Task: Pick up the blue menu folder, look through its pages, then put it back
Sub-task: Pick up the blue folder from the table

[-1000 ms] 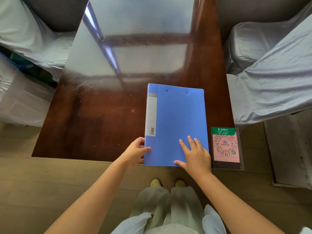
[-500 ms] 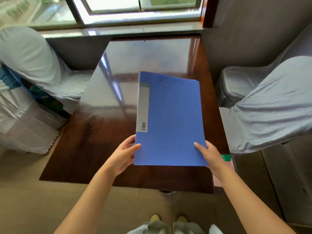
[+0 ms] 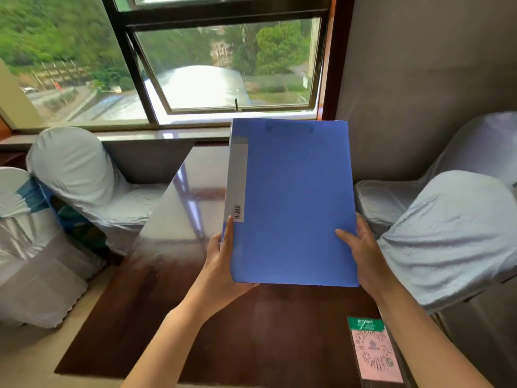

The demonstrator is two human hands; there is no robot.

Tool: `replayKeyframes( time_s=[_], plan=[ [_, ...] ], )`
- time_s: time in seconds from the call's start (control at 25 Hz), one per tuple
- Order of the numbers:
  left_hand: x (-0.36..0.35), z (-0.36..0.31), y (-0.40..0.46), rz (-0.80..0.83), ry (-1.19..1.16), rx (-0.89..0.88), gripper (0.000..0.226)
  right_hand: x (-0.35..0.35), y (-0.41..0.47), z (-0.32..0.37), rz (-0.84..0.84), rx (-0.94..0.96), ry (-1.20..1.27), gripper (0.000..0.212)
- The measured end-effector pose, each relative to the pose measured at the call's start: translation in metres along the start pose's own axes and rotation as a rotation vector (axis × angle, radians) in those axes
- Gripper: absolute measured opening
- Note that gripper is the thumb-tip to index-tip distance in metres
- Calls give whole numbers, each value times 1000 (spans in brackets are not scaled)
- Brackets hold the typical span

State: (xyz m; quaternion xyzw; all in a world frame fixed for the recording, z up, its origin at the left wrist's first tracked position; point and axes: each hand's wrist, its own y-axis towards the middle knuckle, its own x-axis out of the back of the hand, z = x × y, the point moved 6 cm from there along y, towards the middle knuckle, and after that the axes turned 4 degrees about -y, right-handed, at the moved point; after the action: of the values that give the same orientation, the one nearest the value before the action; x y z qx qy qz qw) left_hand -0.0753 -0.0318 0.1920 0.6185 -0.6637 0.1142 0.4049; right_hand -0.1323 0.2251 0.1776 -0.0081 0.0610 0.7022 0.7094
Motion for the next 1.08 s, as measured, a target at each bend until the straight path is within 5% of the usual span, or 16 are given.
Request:
replayKeyframes(
  time_s=[0.16, 0.32, 0.4, 0.6, 0.72, 0.92, 1.08],
  plan=[
    [10, -5, 2, -65, -169, -23, 115, -4, -4, 13, 133, -72, 140, 33],
    [12, 0, -2, -96, -629, 175, 120, -1, -8, 21, 5, 44, -4, 17],
    [15, 14, -3, -163, -863, 383, 130, 1, -7, 17, 10, 42, -105, 42],
    [26, 32, -1, -190, -1054, 464, 20, 20, -5, 21, -92, 46, -39, 47],
    [21, 28, -9, -121, -1250, 439, 27, 22, 1, 25, -28, 22, -86, 53],
    [5, 43, -21, -190, -1499, 559, 26, 29, -10, 23, 351, -69, -49, 92],
    [1, 47, -25, -206, -1511, 644, 26, 30, -15, 28, 343, -21, -197, 85]
  ],
)
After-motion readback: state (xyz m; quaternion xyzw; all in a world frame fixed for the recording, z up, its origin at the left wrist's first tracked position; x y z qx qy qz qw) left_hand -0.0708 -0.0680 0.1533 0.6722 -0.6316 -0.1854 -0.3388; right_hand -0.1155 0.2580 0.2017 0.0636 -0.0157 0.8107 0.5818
